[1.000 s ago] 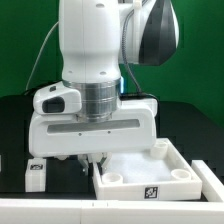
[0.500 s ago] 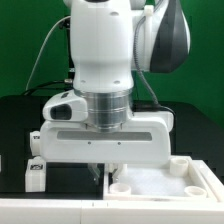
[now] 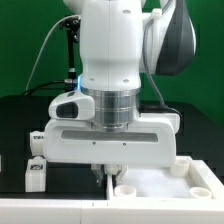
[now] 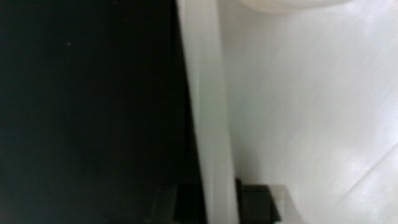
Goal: Assemble one leg
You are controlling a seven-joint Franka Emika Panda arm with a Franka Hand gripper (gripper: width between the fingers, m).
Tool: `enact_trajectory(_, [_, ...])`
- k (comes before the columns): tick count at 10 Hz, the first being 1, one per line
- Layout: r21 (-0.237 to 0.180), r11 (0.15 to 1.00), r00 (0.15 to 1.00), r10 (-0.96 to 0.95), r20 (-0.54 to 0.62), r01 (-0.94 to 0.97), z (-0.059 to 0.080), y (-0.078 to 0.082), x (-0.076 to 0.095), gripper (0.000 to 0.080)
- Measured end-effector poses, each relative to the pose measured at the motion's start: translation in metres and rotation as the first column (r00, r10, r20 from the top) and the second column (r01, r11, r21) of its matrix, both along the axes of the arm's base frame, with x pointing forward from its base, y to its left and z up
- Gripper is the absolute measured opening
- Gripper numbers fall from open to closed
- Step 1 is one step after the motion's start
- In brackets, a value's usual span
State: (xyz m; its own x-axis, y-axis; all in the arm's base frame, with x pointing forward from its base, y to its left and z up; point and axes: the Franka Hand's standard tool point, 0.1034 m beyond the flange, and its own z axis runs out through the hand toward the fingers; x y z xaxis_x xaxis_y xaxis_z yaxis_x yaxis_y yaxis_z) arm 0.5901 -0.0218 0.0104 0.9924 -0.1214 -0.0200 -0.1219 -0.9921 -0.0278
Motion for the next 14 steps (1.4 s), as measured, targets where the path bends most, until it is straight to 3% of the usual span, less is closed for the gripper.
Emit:
enact_trajectory(1, [0.0, 1.0, 1.0, 0.0, 0.0, 0.0, 0.0, 0.0, 0.0, 0.0057])
enact_trajectory(3, [0.002, 1.0, 1.0, 0.007, -0.001, -0.007, 0.002, -0.001, 0.0, 0.029])
enact_trajectory(4, [0.01, 0.999, 0.999, 0.036, -0.008, -0.036, 0.019, -0.006, 0.0, 0.0426])
enact_trajectory(5, [0.013, 0.999, 0.999, 0.042, -0.003, -0.042, 0.038, -0.013, 0.0, 0.0426])
enact_trajectory(6, [0.015, 0.999, 0.999, 0.037, -0.013, -0.037, 0.047, -0.02, -0.002, 0.0588])
enact_trajectory(7, [0.021, 0.999, 0.999, 0.03, -0.045, -0.029, 0.051, -0.023, -0.005, 0.063])
enact_trajectory(13, [0.023, 1.0, 0.998, 0.018, -0.055, -0.016, 0.052, -0.024, -0.004, 0.0649])
enact_trajectory(14, [0.024, 0.999, 0.996, 0.033, -0.082, -0.031, 0.053, -0.034, -0.01, 0.0649])
